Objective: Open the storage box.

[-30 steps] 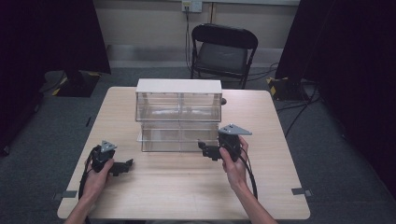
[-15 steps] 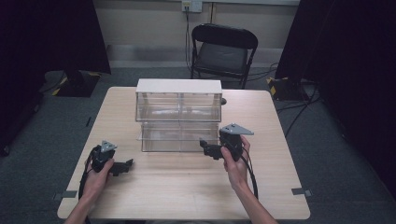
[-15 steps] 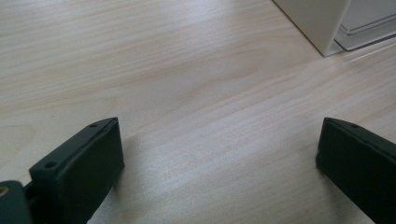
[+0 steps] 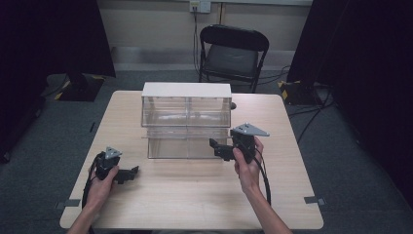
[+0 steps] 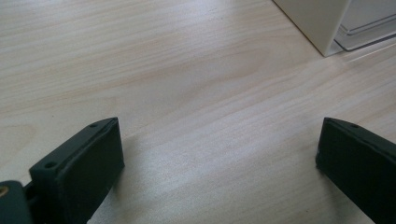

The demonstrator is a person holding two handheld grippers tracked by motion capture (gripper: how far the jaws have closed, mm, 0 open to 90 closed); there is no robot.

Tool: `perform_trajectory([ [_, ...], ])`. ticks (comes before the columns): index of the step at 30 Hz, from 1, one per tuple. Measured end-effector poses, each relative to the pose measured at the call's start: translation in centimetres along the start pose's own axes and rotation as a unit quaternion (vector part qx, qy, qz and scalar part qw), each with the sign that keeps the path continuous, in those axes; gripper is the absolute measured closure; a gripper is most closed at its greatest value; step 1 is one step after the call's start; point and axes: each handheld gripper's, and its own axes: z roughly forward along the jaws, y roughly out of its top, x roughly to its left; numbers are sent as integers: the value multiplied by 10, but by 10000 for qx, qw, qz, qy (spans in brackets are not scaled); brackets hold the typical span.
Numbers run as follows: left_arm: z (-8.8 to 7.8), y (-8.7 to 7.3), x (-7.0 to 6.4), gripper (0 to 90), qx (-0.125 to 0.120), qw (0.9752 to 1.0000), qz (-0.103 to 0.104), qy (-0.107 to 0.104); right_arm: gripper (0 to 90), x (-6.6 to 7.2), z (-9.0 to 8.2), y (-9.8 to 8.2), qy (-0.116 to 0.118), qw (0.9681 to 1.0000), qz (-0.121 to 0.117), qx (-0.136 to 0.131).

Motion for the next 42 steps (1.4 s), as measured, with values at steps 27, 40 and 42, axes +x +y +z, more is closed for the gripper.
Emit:
perform_trajectory([
  [27,0,0,0,3,-2,10000,-4,-1,131,-4,-2,5,-66,9993,206,-309],
  [40,0,0,0,3,-2,10000,-3,-2,130,-5,-2,4,-56,9992,232,-336],
  [42,0,0,0,3,0,10000,-3,-1,130,-4,-2,3,-66,9991,239,-346],
])
